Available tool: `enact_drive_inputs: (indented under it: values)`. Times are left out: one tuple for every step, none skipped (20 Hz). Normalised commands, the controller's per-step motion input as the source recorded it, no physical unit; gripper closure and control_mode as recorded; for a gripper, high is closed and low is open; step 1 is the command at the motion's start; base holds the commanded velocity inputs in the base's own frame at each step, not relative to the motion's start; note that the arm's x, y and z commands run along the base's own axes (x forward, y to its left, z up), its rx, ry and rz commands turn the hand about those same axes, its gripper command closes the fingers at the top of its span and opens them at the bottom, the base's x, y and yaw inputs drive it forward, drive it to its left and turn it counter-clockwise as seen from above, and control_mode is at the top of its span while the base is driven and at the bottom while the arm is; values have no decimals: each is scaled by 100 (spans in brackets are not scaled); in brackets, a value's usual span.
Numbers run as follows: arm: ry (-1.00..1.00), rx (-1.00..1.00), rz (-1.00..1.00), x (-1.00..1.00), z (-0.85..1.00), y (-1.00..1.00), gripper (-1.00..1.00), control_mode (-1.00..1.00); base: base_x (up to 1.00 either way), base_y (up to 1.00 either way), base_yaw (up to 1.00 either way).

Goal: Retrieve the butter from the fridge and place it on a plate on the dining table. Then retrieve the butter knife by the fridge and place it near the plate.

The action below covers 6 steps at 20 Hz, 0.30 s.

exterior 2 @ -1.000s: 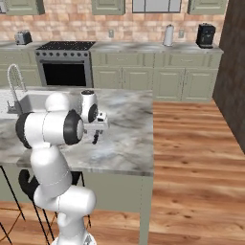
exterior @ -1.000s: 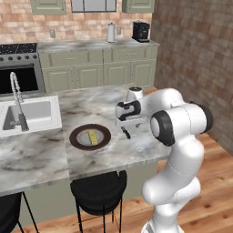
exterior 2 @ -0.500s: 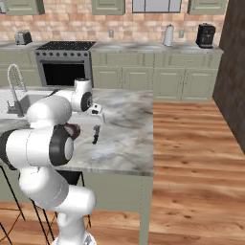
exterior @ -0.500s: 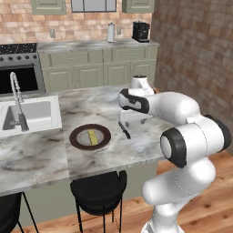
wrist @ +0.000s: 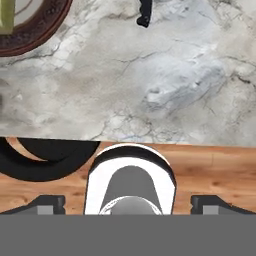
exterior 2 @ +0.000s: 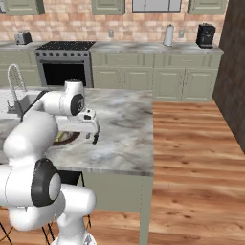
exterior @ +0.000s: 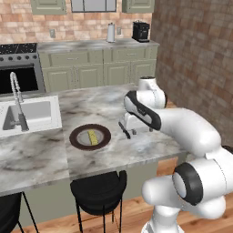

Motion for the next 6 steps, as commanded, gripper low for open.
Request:
enact_drive_inputs:
  values:
    - [-2,0,0,-100,6,-7,-100,-100,0,0,0]
    - [-4,0,0,-100,8,-4,-100,-100,0,0,0]
    - [-5,0,0,-100,6,-4,-100,-100,0,0,0]
    - [-5,0,0,-100,6,-2,-100,-100,0,0,0]
    - [-4,0,0,-100,7,0,-100,-100,0,0,0]
    - [-4,0,0,-100,8,0,-100,-100,0,0,0]
